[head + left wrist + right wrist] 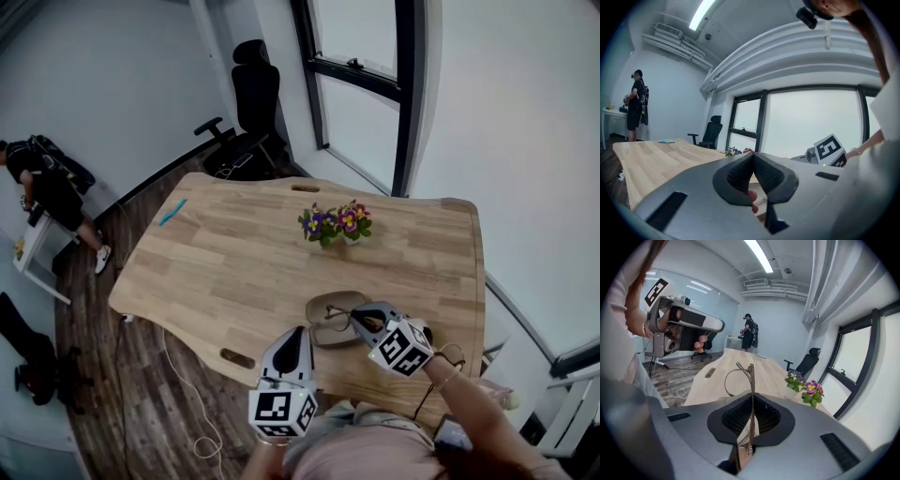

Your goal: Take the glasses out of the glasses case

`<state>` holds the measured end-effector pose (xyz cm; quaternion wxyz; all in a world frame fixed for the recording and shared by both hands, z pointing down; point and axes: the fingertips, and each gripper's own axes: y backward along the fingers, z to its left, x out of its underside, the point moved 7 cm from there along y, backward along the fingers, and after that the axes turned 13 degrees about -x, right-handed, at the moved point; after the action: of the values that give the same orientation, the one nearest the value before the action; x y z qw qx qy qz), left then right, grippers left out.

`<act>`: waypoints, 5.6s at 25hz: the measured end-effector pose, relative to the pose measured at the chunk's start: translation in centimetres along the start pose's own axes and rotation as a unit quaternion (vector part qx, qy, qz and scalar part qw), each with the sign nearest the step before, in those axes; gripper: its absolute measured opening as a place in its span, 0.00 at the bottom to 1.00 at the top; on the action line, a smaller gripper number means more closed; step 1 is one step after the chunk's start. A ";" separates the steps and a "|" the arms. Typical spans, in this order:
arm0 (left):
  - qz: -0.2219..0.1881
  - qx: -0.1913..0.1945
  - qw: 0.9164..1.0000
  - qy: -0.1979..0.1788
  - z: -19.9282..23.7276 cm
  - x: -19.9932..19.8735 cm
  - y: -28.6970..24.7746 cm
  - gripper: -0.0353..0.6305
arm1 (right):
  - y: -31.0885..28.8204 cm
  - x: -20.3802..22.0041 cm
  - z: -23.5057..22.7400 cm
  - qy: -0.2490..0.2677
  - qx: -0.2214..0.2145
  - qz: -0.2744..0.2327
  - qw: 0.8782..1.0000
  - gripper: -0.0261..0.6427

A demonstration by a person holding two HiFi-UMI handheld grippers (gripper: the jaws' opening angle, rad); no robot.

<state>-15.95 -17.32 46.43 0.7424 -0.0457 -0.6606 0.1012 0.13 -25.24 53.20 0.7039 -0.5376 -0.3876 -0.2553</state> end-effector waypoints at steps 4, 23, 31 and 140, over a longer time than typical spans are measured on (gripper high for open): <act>-0.004 -0.007 1.000 -0.003 -0.5 -0.6 0.5 0.05 | 1.3 -0.5 0.1 -0.012 0.014 -0.021 1.000 0.06; -0.024 -0.041 0.999 -0.007 -2.2 -2.4 4.1 0.05 | 7.3 -2.6 1.7 -0.054 0.058 -0.117 0.990 0.06; -0.035 -0.058 0.998 -0.002 -2.9 -2.9 5.7 0.05 | 9.8 -2.8 2.7 -0.066 0.072 -0.155 0.983 0.06; -0.067 0.035 0.997 -0.006 -4.4 -6.4 9.6 0.05 | 17.5 -7.1 8.6 -0.093 0.219 -0.253 0.938 0.06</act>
<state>-13.14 -9.03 37.79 0.7445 0.0256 -0.6630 0.0743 7.31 -12.35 38.61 0.6769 -0.2754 -0.6213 -0.2828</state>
